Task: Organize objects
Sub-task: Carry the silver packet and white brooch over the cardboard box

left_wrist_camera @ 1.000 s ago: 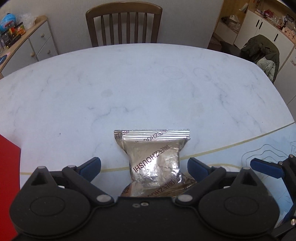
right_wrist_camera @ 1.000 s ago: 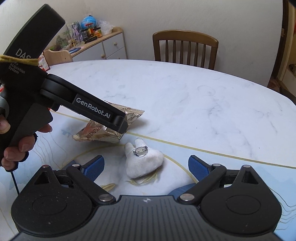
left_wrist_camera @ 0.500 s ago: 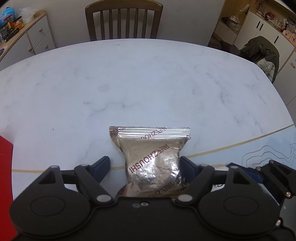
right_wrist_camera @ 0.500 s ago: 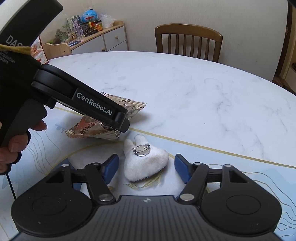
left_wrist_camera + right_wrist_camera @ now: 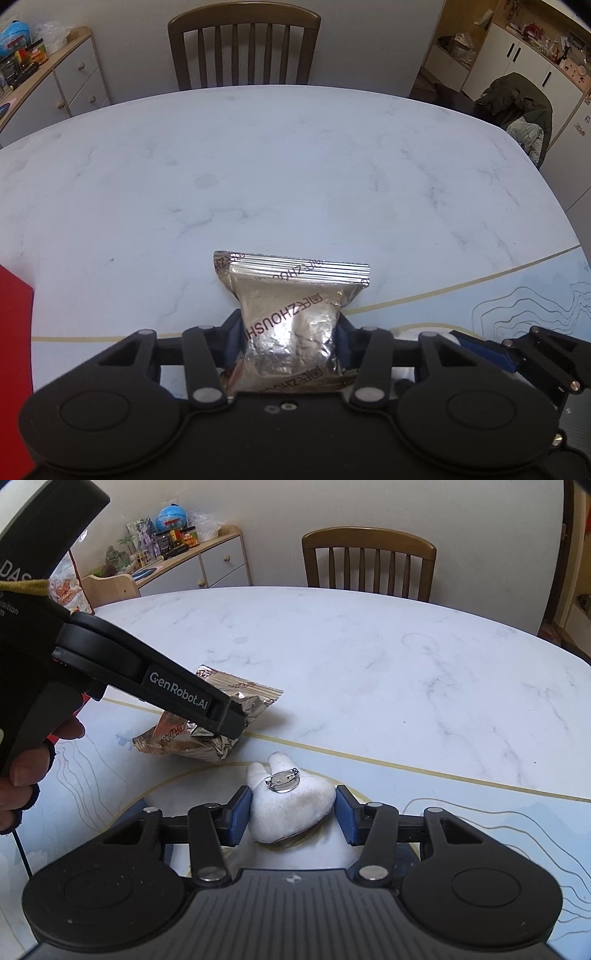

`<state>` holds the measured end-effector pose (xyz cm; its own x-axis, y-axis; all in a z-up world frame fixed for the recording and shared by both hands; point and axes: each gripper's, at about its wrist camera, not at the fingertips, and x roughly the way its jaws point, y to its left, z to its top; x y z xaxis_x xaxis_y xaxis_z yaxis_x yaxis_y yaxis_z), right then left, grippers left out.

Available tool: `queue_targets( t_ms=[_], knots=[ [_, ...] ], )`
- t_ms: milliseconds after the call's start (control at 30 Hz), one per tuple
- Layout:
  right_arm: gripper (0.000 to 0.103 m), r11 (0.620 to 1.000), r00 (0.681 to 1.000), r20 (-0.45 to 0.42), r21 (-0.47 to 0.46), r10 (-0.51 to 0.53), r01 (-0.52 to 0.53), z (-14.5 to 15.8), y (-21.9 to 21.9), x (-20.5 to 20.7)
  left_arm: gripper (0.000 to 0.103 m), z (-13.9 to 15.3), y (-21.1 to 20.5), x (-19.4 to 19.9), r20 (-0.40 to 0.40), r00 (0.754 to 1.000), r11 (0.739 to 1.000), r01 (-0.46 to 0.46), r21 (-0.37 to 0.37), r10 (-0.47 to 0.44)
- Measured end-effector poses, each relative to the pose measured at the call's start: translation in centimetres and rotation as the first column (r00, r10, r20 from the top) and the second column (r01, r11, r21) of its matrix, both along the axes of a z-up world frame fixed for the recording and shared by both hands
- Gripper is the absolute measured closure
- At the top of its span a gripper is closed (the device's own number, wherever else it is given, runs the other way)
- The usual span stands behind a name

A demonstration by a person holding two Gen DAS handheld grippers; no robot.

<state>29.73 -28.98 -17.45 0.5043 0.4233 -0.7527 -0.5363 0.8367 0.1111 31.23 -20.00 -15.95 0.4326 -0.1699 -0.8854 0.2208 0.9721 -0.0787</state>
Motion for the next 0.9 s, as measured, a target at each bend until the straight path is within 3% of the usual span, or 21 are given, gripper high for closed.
queue_targets(
  t_ms=[467, 900],
  knots=[
    [0.055, 0.999, 0.999, 0.01, 0.032, -0.038, 0.037, 3.0, -0.9, -3.0, 0.057, 4.7, 2.5, -3.2, 0.027, 0.999, 0.999, -0.024, -0.027, 0.025],
    [0.055, 0.996, 0.998, 0.045, 0.073, -0.048, 0.044, 8.6, 0.6, -7.6, 0.057, 9.6, 5.6, -7.7, 0.078, 0.997, 0.999, -0.021, -0.033, 0.023]
  ],
)
